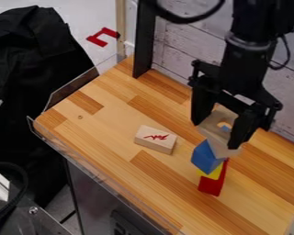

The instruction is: Put the cube with a hole on top of the tower

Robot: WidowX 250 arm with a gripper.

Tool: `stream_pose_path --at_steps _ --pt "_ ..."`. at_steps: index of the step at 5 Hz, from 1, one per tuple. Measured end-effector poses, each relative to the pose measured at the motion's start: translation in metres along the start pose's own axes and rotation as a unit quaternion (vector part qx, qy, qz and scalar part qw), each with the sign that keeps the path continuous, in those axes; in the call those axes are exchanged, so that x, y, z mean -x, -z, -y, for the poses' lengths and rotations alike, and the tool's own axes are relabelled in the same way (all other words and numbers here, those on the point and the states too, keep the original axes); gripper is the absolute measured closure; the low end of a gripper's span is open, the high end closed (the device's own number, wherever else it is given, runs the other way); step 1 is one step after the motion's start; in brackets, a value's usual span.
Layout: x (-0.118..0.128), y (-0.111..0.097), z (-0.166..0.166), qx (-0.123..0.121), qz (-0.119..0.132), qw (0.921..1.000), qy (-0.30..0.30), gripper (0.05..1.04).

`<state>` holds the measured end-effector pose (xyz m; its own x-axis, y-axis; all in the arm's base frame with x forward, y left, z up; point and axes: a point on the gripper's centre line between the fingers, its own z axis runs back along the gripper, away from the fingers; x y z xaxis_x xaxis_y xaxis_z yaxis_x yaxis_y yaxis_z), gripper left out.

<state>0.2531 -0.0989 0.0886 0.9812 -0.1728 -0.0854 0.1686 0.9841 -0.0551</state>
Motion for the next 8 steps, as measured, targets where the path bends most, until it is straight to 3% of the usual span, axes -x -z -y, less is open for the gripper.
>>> stream_pose_path --at_steps 6,7,8 --pt "-0.0019 0.0111 0.0026 -0.007 -0.015 0.9999 0.002 0.285" --pt "-0.0018 0.0115 0.0032 -0.006 -0.016 0.9999 0.002 0.235" --pt "-0.0015 0.0121 0.0035 -0.007 -0.027 0.9996 0.005 0.07"
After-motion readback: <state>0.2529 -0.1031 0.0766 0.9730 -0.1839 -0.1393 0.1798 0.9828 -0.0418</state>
